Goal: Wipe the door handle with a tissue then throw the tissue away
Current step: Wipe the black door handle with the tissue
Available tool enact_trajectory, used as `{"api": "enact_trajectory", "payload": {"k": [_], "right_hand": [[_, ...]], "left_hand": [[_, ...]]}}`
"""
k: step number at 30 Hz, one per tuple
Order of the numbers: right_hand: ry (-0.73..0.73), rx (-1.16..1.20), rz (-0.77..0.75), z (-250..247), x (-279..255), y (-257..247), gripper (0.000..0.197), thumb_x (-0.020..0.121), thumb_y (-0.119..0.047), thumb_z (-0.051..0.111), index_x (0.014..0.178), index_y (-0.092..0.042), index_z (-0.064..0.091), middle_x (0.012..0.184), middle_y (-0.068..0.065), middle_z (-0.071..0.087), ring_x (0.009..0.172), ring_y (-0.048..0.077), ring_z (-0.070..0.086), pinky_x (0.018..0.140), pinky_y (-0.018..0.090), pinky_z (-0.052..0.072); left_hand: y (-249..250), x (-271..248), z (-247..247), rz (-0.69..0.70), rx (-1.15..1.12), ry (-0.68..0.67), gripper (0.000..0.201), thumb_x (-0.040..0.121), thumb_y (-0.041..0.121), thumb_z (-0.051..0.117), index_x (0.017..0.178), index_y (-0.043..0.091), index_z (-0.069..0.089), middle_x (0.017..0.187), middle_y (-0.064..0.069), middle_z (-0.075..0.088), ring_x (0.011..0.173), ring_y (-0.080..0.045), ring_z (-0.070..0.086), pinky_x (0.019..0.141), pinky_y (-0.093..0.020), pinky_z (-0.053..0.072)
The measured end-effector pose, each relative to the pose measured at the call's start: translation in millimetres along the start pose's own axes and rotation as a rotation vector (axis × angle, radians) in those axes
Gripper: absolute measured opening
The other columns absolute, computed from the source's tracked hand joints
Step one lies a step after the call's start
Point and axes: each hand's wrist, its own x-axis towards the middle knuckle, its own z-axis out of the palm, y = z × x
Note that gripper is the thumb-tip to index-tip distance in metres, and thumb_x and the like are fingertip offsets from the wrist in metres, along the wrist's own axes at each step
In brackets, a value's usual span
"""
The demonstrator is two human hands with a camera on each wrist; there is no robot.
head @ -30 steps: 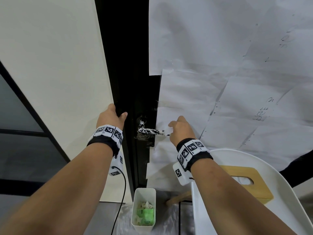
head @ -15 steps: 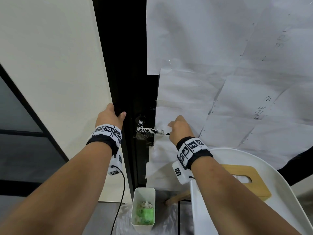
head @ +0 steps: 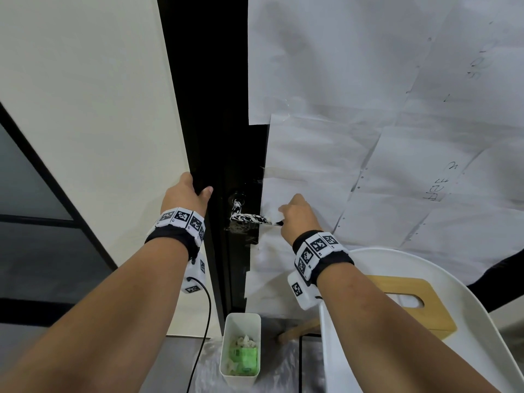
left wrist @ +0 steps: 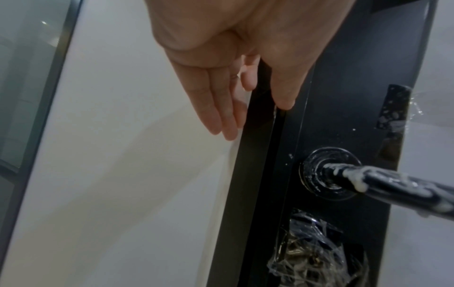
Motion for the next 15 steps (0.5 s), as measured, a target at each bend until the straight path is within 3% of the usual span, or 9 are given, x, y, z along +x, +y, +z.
{"api": "enact_trajectory", "payload": {"k": [6, 10, 11, 13, 15], "right_hand": [[-0.010, -0.107, 0.044, 4.1, -3.4, 3.0, 0.028, 0.081, 0.006, 0.046, 0.097, -0.003, 0.067, 0.111, 0.013, 0.044, 0.103, 0.030, 0.044, 0.083, 0.035, 0.047], [-0.041, -0.064, -0.006, 6.0, -5.9, -7.9, 0.021, 0.078, 0.013, 0.042, 0.080, -0.001, 0.058, 0.108, 0.014, 0.044, 0.101, 0.031, 0.045, 0.079, 0.038, 0.049], [-0.048, -0.047, -0.024, 7.4, -5.9, -8.2, 0.021, 0.078, 0.013, 0.042, 0.082, 0.001, 0.057, 0.109, 0.014, 0.044, 0.102, 0.031, 0.046, 0.080, 0.039, 0.050], [-0.048, -0.003, -0.033, 7.5, -4.2, -5.4, 0.030, 0.082, 0.010, 0.043, 0.103, 0.002, 0.064, 0.112, 0.015, 0.045, 0.105, 0.032, 0.048, 0.086, 0.041, 0.051], [-0.018, 0.031, 0.005, 6.2, -2.2, -0.8, 0.035, 0.085, 0.008, 0.046, 0.114, -0.001, 0.063, 0.115, 0.015, 0.045, 0.105, 0.032, 0.051, 0.089, 0.040, 0.051]], "left_hand": [[-0.5, -1.3, 0.1, 0.010, 0.000, 0.010, 0.034, 0.088, 0.041, 0.060, 0.095, 0.011, 0.046, 0.077, -0.007, 0.056, 0.067, -0.029, 0.054, 0.059, -0.031, 0.043], [0.0, -1.3, 0.2, 0.007, -0.009, 0.010, 0.033, 0.088, 0.040, 0.060, 0.094, 0.012, 0.045, 0.077, -0.006, 0.055, 0.065, -0.027, 0.052, 0.058, -0.031, 0.042], [-0.2, -1.2, 0.4, 0.006, -0.014, 0.009, 0.032, 0.089, 0.040, 0.060, 0.093, 0.012, 0.044, 0.075, -0.005, 0.053, 0.062, -0.024, 0.050, 0.057, -0.030, 0.040], [-0.5, -1.0, 0.6, 0.009, -0.018, 0.009, 0.031, 0.089, 0.039, 0.060, 0.091, 0.013, 0.043, 0.073, -0.004, 0.053, 0.059, -0.021, 0.048, 0.055, -0.029, 0.038], [0.1, -1.1, 0.7, 0.008, -0.019, 0.009, 0.031, 0.089, 0.039, 0.060, 0.092, 0.012, 0.044, 0.076, -0.006, 0.055, 0.062, -0.025, 0.051, 0.057, -0.030, 0.040]]}}
